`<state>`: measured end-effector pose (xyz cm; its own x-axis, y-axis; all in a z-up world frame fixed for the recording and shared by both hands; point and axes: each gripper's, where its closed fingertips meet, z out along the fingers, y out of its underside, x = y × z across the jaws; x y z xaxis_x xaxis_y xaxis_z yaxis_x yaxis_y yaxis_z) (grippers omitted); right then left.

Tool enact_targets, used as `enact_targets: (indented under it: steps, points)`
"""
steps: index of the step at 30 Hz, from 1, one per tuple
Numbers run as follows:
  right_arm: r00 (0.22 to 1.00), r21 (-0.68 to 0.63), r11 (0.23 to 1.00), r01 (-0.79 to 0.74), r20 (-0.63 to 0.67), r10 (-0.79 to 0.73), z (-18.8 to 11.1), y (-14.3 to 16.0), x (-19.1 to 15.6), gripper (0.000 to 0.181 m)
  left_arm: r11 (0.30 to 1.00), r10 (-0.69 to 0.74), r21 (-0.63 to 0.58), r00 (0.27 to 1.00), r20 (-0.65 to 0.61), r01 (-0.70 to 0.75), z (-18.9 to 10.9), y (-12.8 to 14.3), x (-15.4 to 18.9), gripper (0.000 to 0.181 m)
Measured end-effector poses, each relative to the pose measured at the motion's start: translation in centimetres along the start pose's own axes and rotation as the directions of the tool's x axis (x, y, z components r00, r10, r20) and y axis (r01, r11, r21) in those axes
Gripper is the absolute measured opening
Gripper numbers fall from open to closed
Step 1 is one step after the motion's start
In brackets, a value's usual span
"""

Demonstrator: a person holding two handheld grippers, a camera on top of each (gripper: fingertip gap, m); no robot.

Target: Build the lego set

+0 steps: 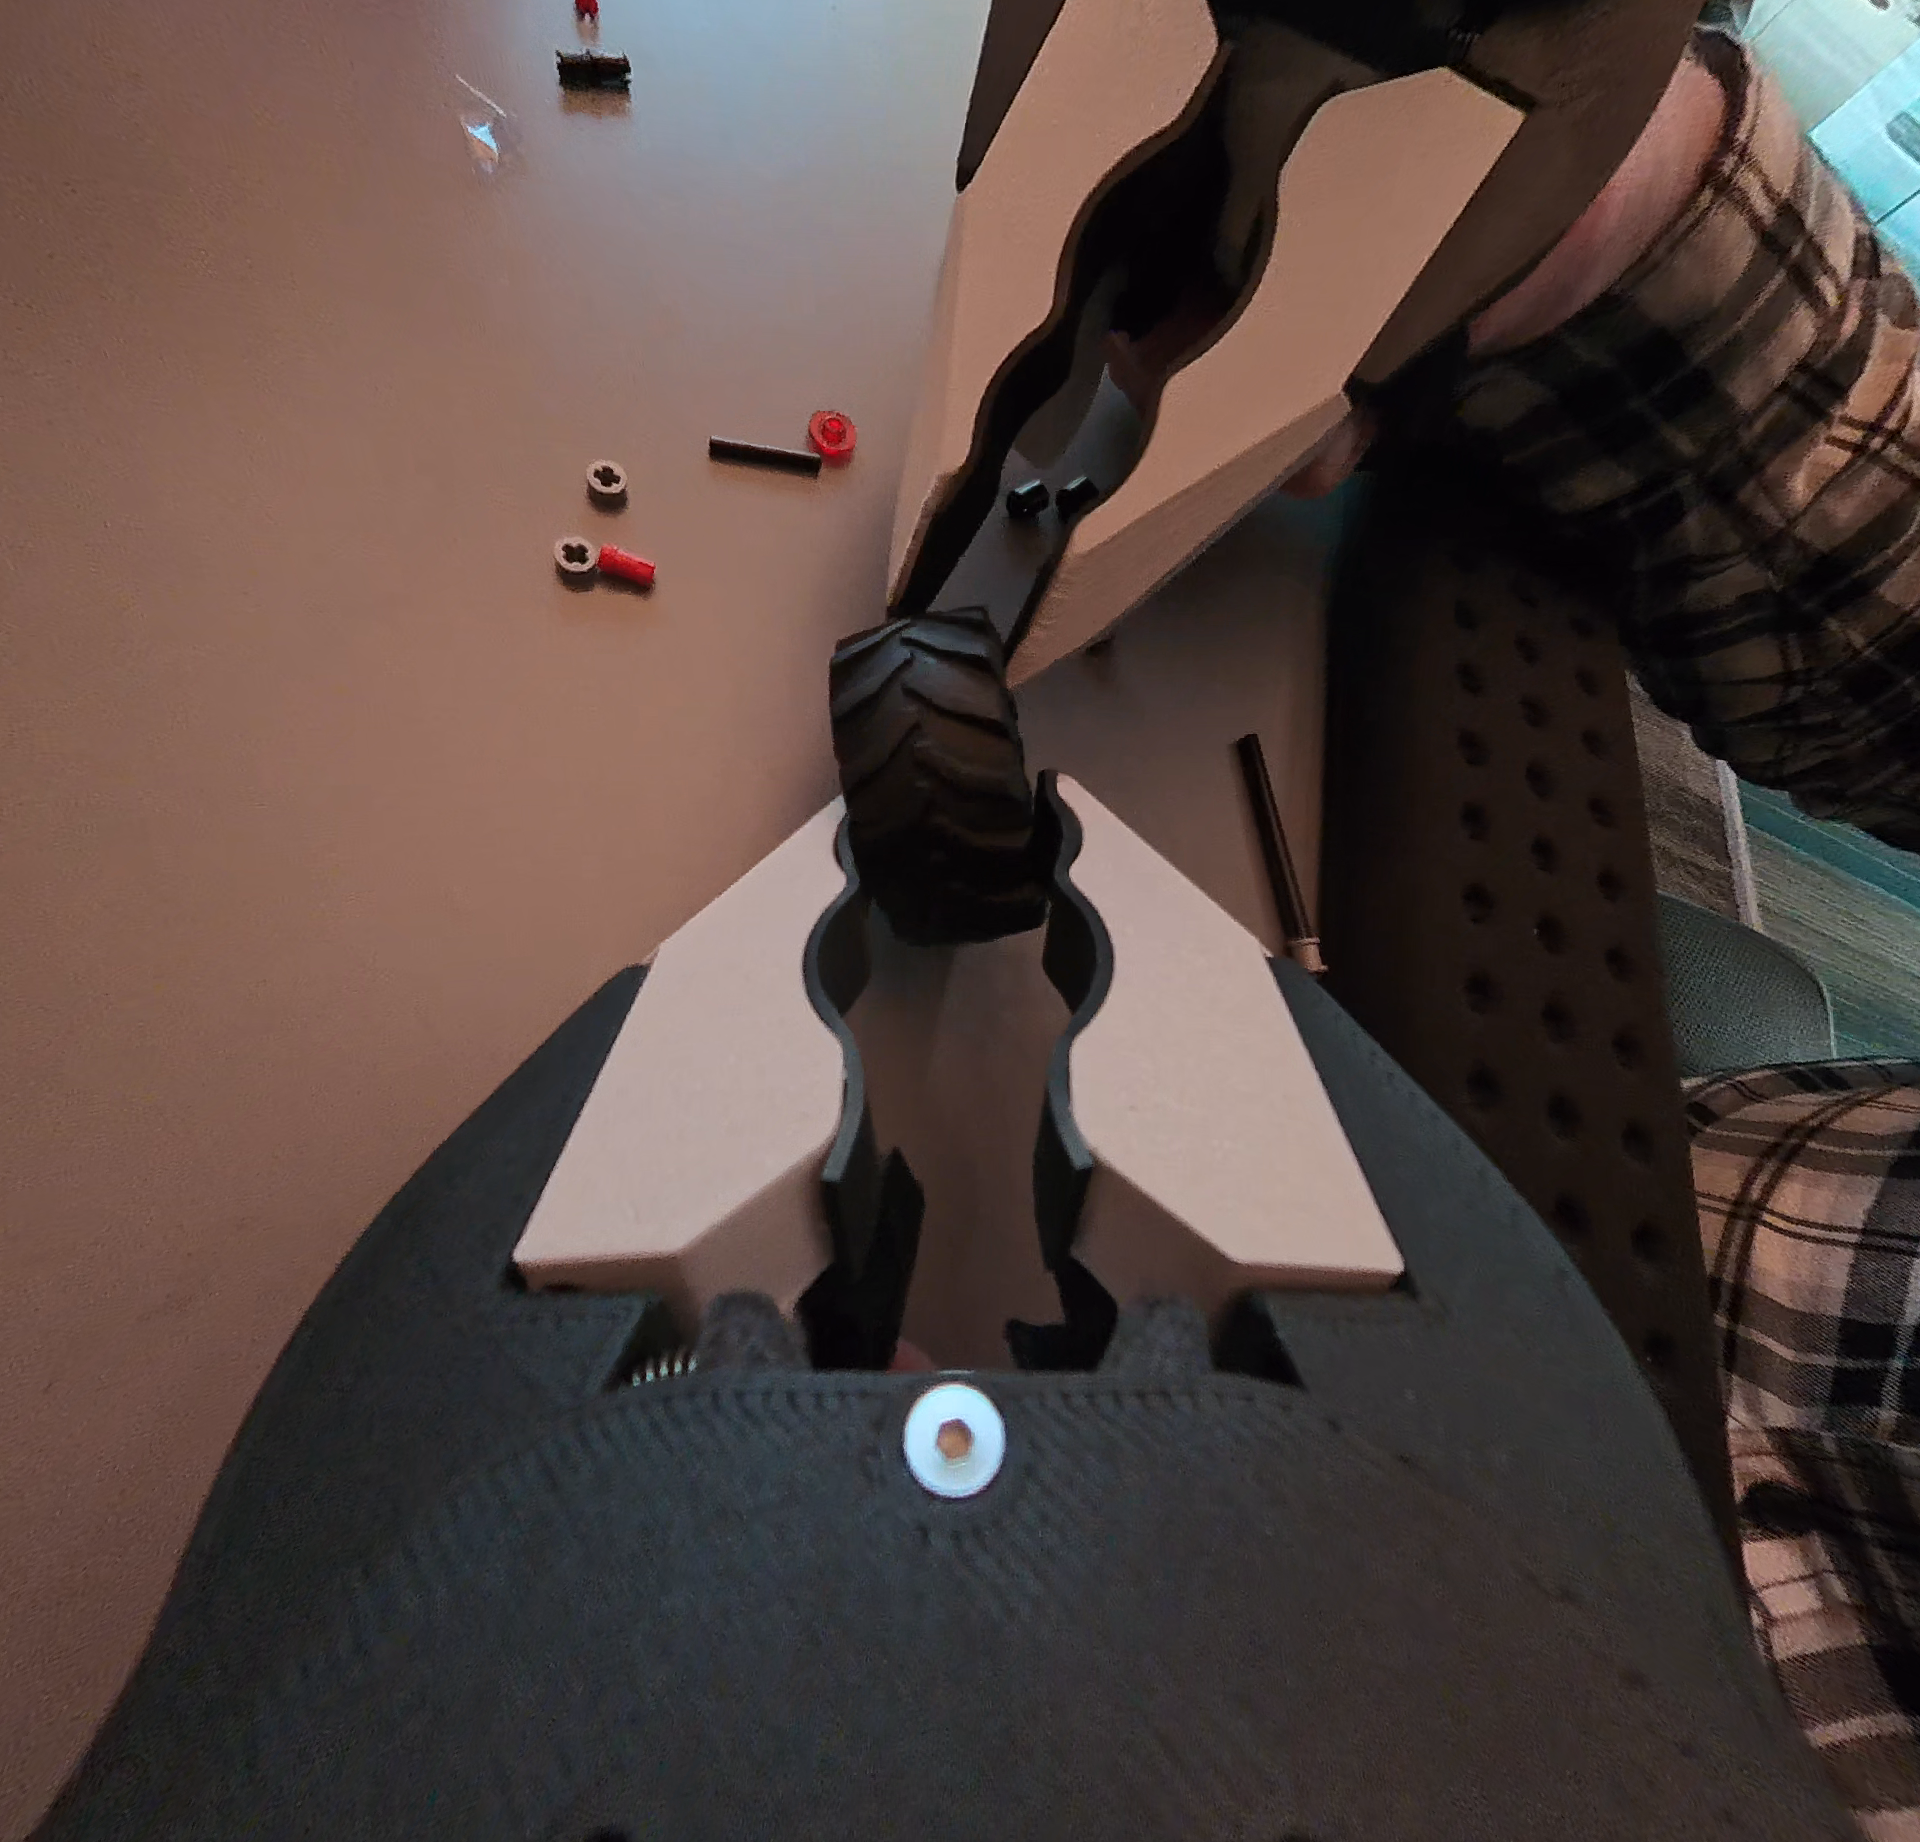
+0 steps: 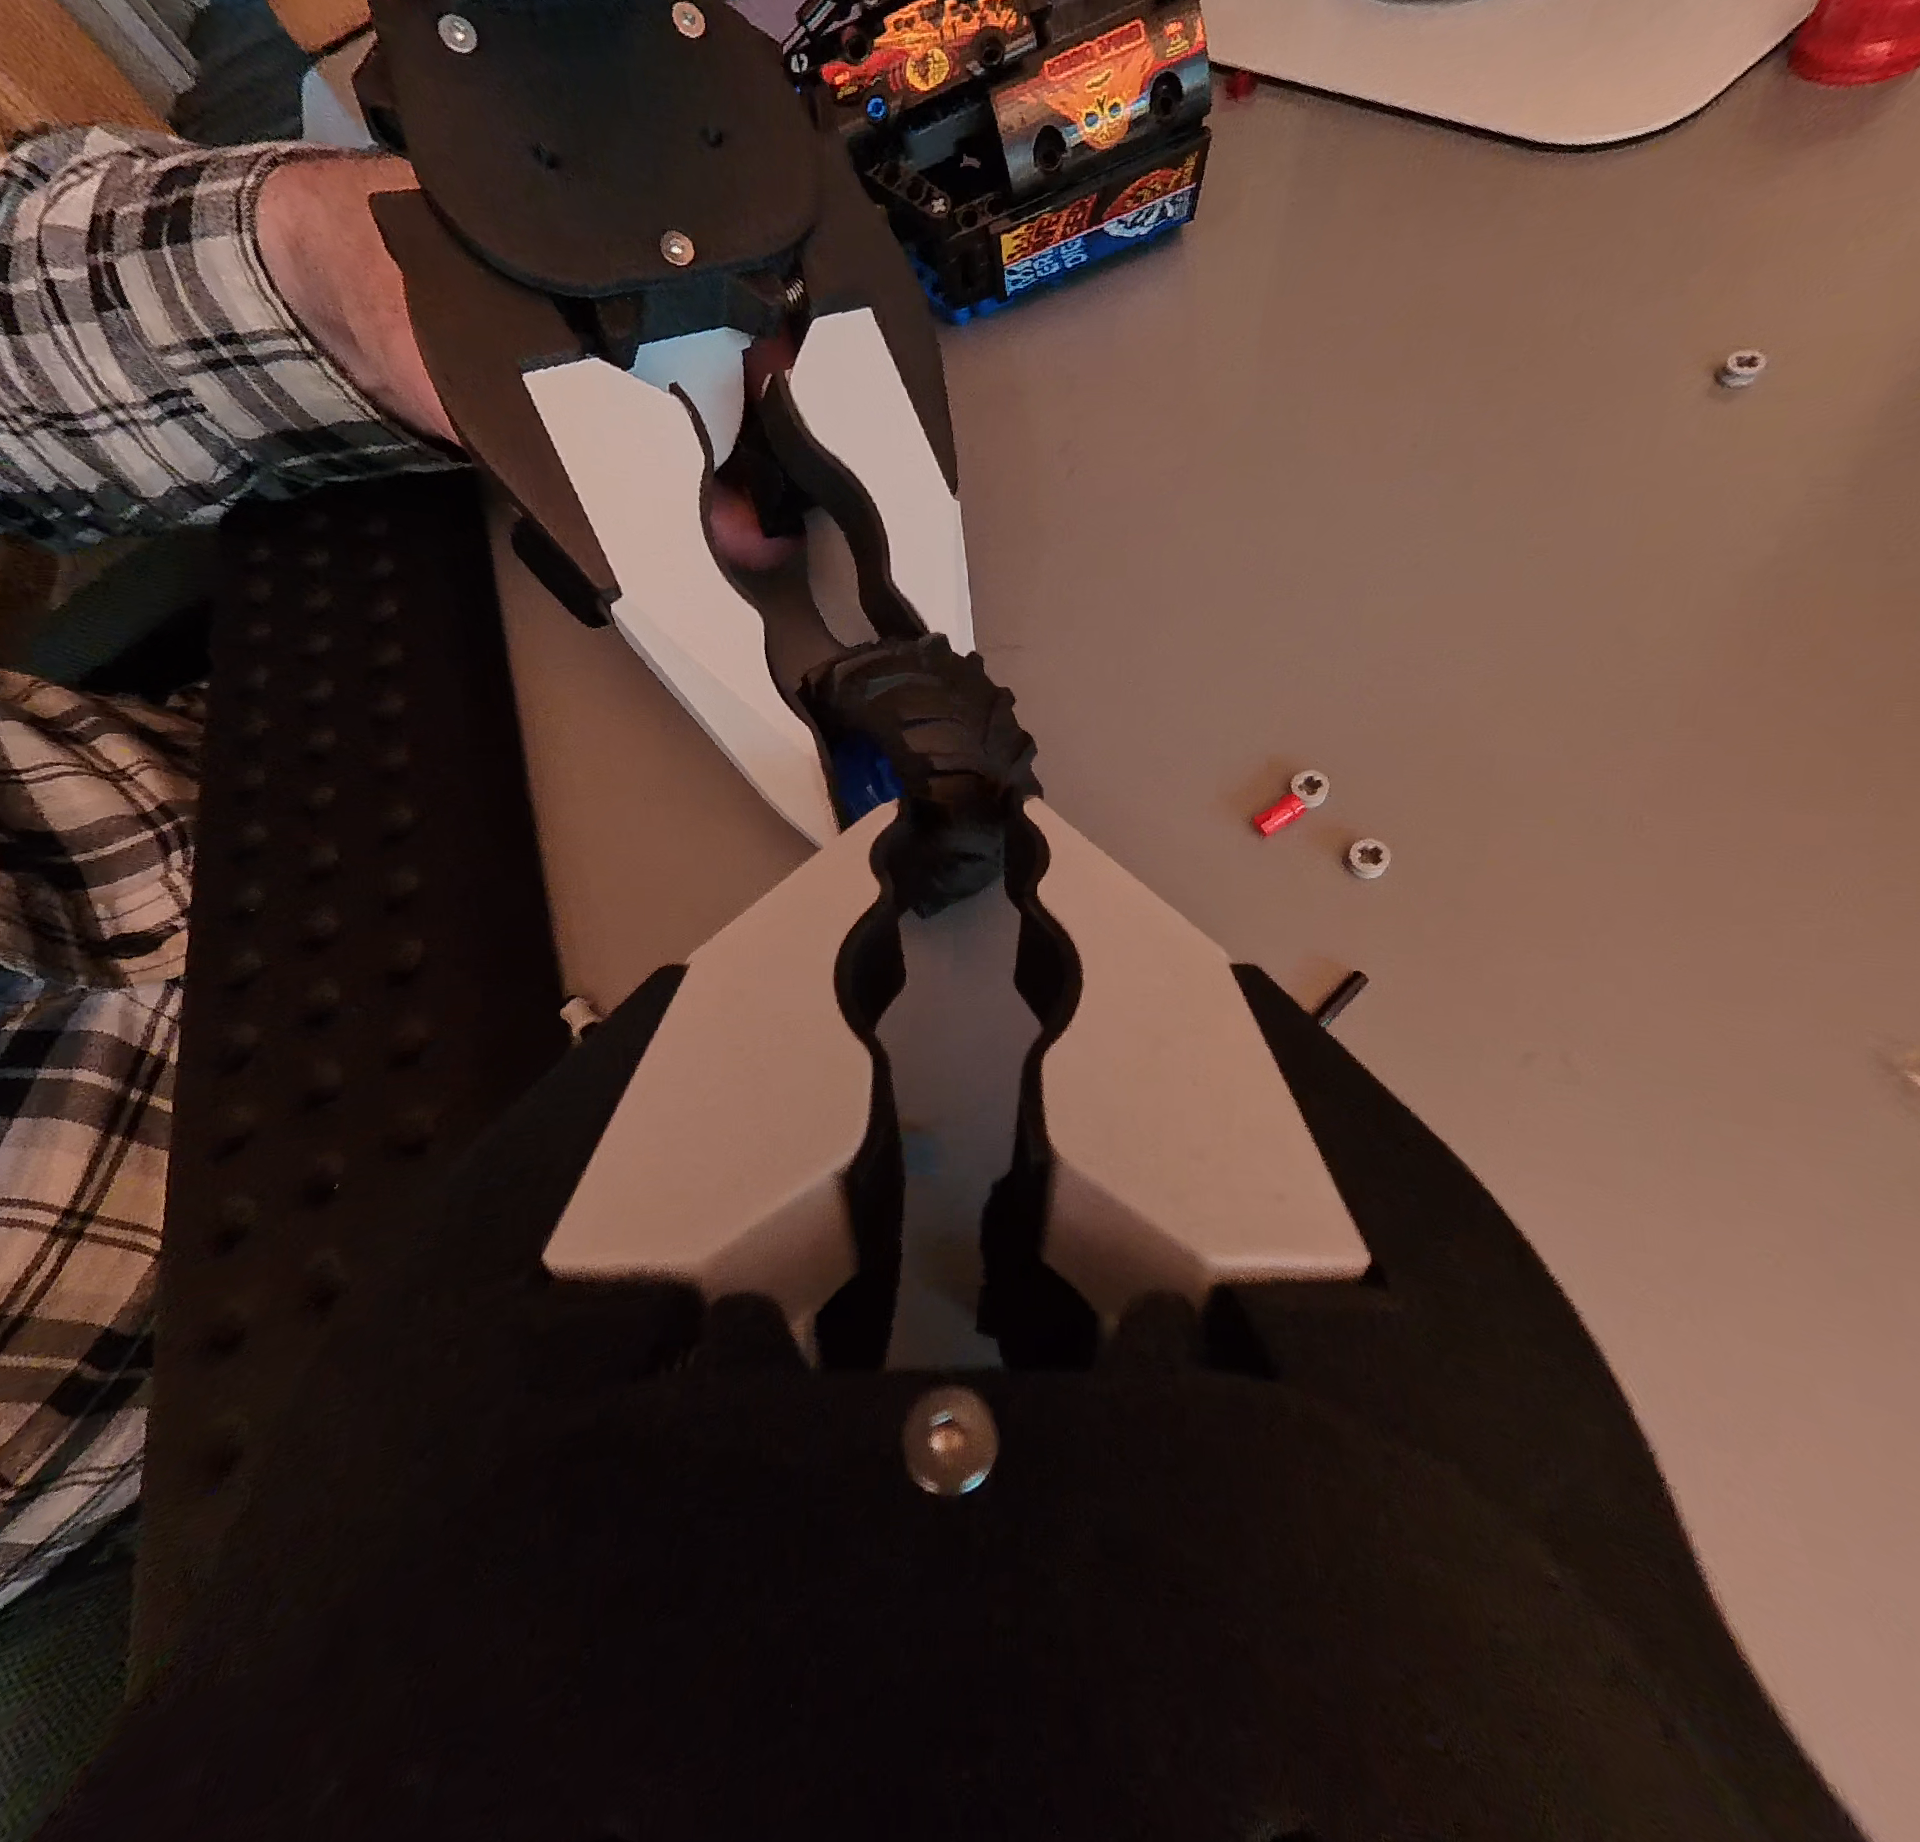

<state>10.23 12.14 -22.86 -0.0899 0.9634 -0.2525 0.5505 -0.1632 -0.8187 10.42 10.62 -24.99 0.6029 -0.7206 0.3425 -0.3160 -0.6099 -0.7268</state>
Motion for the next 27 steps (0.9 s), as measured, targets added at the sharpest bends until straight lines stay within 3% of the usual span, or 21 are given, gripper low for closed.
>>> enact_targets:
  steps: [8,12,27]
  points:
    - [1.0,0.002,1.0,-0.016,-0.011,0.016,0.0,0.0,0.4,0.012,1.0,-0.011,-0.006,0.999,-0.036,0.01,0.1,-0.1,-0.1,0.029]
    - [0.999,-0.026,0.999,-0.023,-0.047,0.021,0.2,-0.2,0.5,0.011,0.997,0.074,-0.019,0.996,0.045,-0.073,0.0,-0.2,-0.6,0.037]
    - [0.996,0.005,0.998,-0.062,-0.065,0.062,0.8,-0.6,2.1,0.006,0.998,-0.055,-0.016,0.998,-0.031,0.055,0.0,-0.1,-1.2,0.03]
